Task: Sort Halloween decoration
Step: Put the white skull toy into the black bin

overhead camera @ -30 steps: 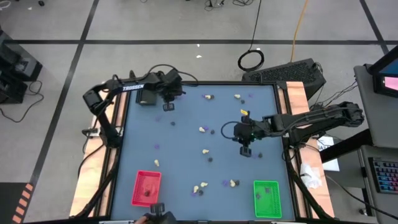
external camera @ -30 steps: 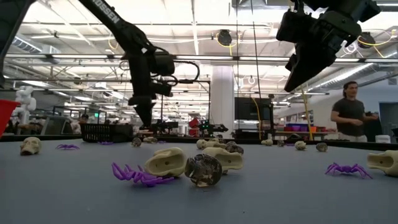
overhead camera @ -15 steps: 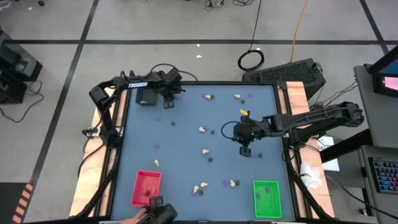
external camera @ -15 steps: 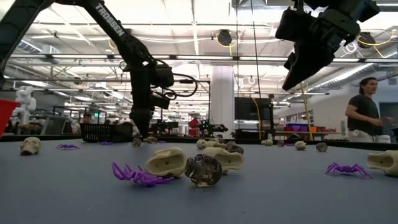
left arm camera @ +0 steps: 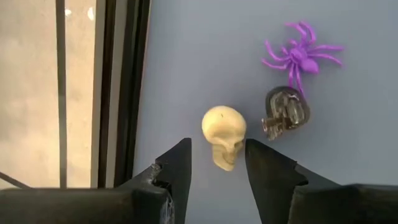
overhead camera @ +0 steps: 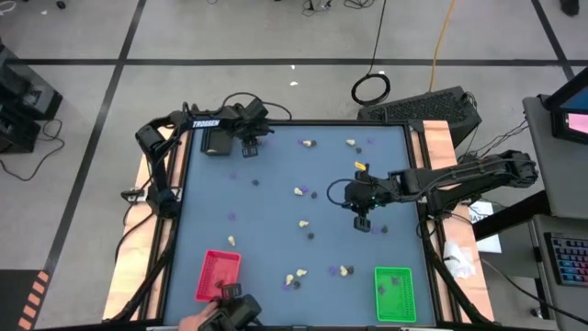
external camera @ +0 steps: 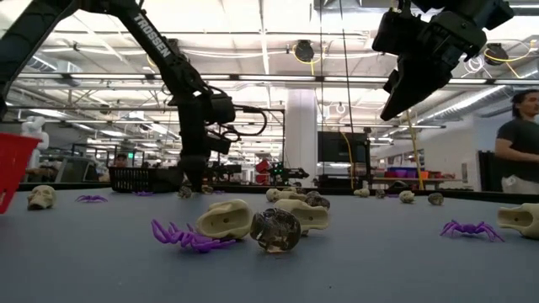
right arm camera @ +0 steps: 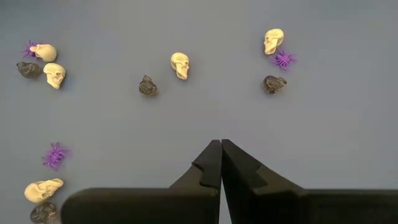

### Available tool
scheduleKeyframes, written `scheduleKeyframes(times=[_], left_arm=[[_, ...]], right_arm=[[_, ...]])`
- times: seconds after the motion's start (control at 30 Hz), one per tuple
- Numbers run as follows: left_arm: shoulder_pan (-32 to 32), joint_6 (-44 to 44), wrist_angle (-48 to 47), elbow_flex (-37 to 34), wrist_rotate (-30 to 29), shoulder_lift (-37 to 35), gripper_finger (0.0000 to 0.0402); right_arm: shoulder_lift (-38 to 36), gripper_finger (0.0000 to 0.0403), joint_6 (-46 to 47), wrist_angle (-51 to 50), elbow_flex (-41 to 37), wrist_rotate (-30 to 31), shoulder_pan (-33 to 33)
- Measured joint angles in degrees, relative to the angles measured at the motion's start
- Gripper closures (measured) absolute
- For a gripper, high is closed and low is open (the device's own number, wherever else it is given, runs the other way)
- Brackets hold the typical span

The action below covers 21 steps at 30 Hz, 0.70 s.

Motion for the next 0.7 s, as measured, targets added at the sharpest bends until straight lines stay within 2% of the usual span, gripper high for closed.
scheduleKeyframes(times=[0.37, 0.7], left_arm=[[1.18, 0.27, 0.3, 0.0, 1.97, 0.0, 0.03], [1.16, 2.23, 0.3, 0.0, 1.24, -0.04, 0.0392]], right_arm=[[0.0, 0.0403, -0.01, 0.02, 0.0, 0.04, 0.0], [0.0, 0.0403, -0.02, 0.02, 0.0, 0.07, 0.0]])
